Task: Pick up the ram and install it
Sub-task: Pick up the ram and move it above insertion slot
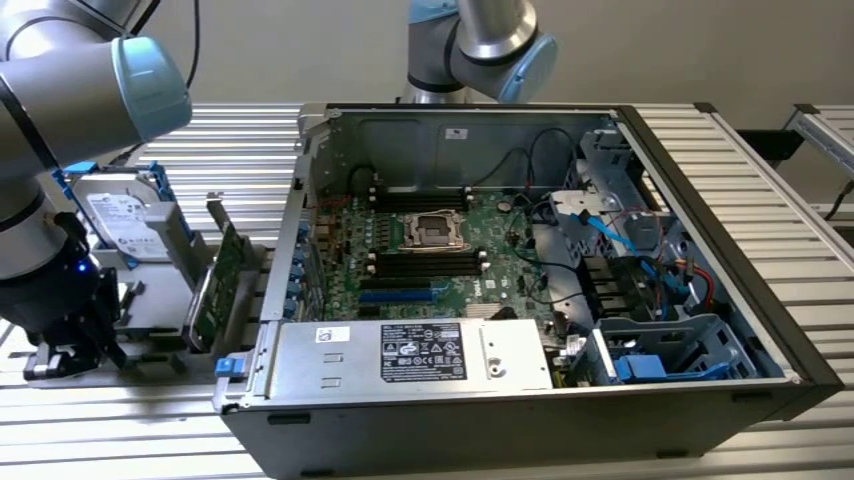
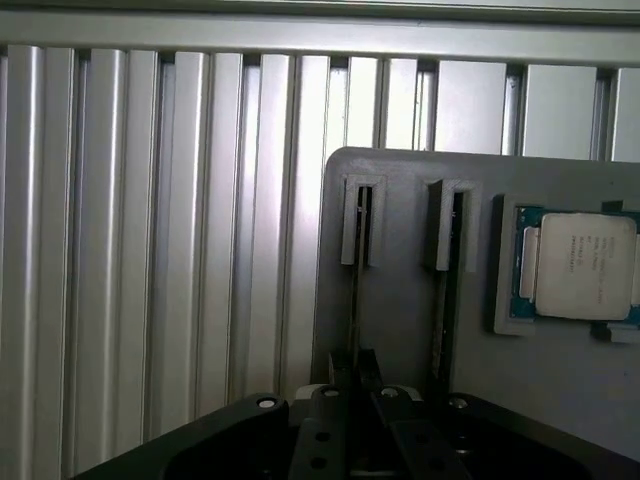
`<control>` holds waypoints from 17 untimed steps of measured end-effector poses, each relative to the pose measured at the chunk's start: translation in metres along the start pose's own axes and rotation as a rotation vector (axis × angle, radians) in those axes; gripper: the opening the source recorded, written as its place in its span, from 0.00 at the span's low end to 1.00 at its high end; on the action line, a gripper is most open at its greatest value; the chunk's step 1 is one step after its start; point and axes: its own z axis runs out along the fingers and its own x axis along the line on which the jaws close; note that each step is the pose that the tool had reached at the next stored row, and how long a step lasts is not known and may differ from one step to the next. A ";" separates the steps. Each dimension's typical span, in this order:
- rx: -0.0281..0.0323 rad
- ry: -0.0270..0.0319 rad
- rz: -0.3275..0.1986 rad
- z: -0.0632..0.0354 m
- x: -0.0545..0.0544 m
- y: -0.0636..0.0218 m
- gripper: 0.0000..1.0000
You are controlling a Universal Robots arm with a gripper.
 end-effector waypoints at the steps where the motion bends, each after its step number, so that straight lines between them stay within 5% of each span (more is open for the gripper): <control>1: -0.0001 -0.0002 0.003 0.0000 0.000 0.0000 0.14; 6: -0.0008 -0.0004 0.005 -0.0069 0.000 0.0002 0.14; 17: -0.0066 0.0002 0.005 -0.0547 0.001 -0.0025 0.14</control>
